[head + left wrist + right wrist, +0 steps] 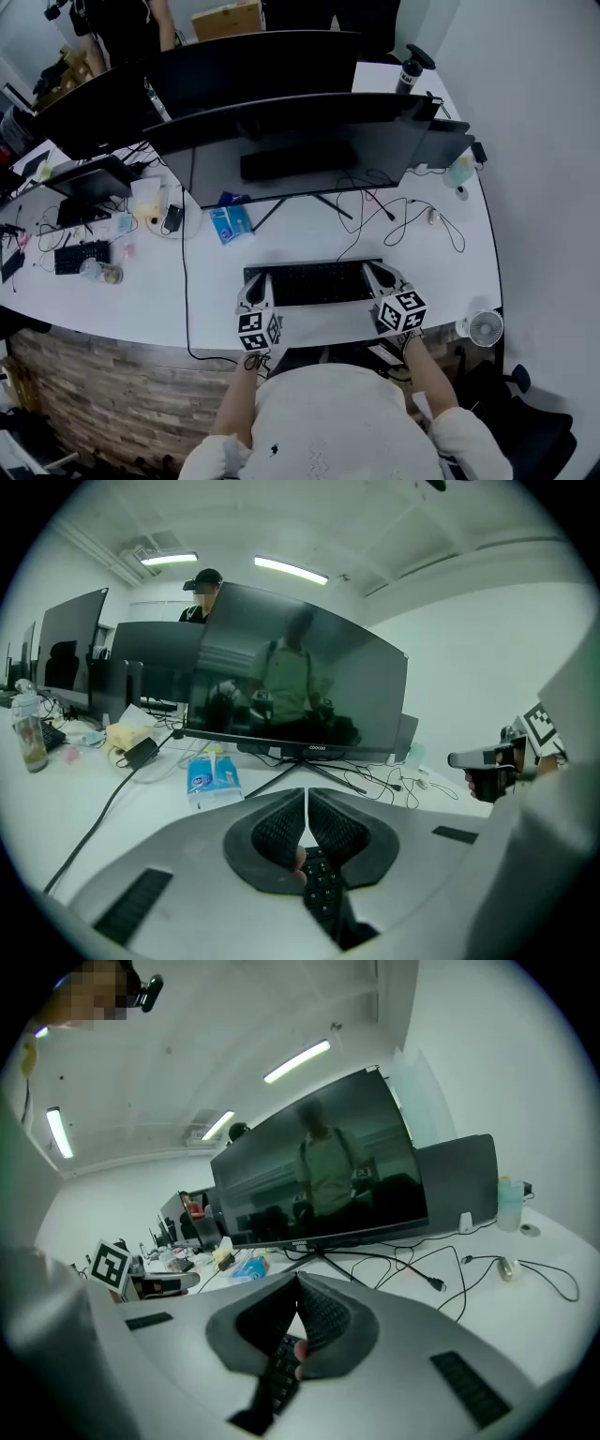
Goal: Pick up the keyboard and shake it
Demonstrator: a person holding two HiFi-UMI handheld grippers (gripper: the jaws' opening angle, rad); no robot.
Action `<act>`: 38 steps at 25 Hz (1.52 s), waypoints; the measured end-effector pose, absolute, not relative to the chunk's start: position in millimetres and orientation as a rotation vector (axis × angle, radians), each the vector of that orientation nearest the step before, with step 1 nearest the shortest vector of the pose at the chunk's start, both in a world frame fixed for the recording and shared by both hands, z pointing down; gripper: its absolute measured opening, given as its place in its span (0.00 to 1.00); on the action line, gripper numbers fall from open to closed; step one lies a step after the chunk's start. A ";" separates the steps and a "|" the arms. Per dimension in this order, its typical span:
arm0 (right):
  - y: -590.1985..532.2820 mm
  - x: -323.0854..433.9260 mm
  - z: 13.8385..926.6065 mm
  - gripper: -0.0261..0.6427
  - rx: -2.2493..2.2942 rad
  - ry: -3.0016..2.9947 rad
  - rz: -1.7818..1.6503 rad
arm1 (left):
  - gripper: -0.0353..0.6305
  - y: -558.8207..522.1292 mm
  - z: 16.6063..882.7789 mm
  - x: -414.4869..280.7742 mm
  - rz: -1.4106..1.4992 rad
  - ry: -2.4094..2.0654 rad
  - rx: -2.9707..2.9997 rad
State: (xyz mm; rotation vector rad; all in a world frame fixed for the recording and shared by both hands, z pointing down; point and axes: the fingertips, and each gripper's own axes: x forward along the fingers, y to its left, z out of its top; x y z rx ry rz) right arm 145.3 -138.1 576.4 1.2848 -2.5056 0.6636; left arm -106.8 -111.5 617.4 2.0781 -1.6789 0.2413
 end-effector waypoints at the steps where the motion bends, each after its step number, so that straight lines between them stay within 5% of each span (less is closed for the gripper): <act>1: -138.9 145.1 569.6 0.04 1.297 -2.522 0.662 | 0.09 -111.9 614.0 -105.6 0.237 -1.680 2.085; 38: -119.0 115.2 437.3 0.04 1.450 -2.763 0.488 | 0.09 -109.3 468.0 -108.5 -0.061 -1.812 2.256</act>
